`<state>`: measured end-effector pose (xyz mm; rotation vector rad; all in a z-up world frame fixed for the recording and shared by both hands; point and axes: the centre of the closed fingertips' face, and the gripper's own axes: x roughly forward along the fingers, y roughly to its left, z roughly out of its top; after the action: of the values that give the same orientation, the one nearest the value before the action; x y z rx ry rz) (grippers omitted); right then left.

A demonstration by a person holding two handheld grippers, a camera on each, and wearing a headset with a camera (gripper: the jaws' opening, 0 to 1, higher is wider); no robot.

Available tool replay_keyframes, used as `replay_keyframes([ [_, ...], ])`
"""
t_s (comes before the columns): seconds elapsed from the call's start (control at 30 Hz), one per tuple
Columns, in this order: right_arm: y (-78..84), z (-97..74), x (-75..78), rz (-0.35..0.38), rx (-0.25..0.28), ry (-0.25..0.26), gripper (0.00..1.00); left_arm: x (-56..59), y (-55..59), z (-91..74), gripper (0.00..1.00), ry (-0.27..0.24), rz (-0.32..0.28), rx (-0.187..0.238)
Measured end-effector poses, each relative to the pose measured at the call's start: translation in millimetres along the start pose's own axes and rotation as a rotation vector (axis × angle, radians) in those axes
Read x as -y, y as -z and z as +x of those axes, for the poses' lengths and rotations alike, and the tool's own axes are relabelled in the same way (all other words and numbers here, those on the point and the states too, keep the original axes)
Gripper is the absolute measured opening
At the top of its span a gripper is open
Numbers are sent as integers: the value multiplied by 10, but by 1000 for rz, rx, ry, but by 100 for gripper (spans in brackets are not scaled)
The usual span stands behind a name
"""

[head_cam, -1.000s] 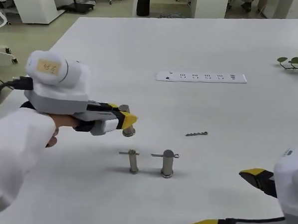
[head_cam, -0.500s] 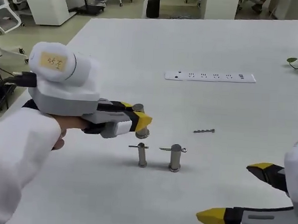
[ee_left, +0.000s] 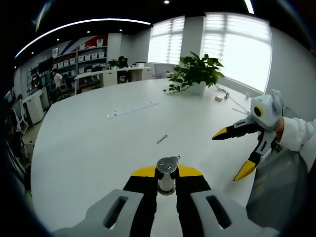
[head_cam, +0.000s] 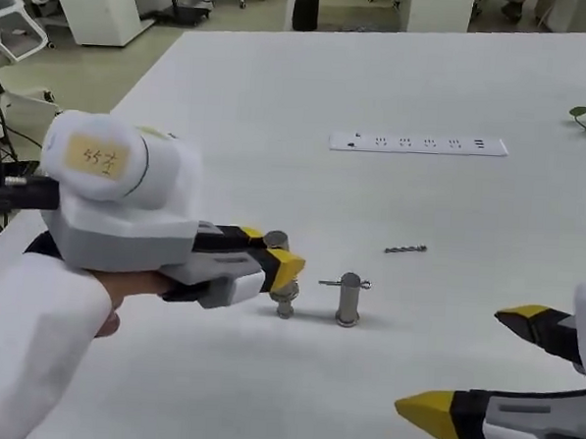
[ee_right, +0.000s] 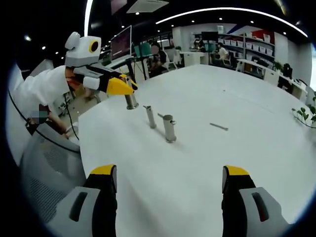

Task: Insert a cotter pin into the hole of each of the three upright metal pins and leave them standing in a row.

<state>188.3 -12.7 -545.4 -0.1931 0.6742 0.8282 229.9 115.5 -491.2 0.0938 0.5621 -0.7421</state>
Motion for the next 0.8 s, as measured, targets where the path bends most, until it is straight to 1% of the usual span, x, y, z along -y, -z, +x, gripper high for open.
replay_keyframes([
  [0.17, -10, -13, 17, 2, 3, 8, 86, 80, 76, 7, 10, 13, 16, -10],
  [0.27, -4, -21, 21, 5, 1, 11, 86, 104, 129, 38, 10, 18, 0, -10],
  [0.33, -1, -29, 23, 4, 0, 14, 86, 122, 180, 63, 10, 25, 4, -16],
  [0.4, -3, -34, 26, 10, 4, 15, 86, 134, 218, 81, 10, 32, 4, -17],
  [0.43, -1, -36, 31, 16, 5, 17, 86, 135, 244, 94, 10, 33, -16, -20],
  [0.57, 10, -43, 42, 22, 4, 22, 86, 152, 342, 132, 10, 36, -1, -43],
  [0.67, 19, -46, 47, 25, 1, 24, 86, 163, 388, 152, 10, 41, -10, -47],
  [0.8, 20, -46, 48, 28, 2, 26, 86, 179, 460, 186, 10, 52, 7, -62],
])
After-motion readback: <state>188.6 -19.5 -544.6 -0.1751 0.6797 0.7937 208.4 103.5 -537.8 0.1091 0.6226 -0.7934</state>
